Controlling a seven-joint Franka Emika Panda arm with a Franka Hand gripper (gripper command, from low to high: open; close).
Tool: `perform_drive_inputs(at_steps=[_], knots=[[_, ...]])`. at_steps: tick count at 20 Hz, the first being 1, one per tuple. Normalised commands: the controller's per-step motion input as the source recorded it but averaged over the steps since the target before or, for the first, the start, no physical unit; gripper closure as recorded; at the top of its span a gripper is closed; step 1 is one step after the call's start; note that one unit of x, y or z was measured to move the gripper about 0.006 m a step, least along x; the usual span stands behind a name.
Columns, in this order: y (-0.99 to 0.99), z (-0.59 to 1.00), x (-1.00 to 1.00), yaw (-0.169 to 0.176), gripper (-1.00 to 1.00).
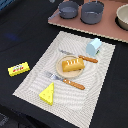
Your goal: Interact with the objects in diverse but meaningful ways.
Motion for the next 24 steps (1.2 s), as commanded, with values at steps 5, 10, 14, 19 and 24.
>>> perform_drive_inputs(at_steps=[5,10,14,19,24], knots=[[-0.03,-0.06,0.57,-0.046,-1.00],[-0.16,0.01,0.49,0.000,-1.00],[-0.19,0.10,0.88,0.000,-1.00],[-0.14,0.10,0.96,0.000,-1.00],[-0.10,0.02,0.93,-0.002,-1.00]])
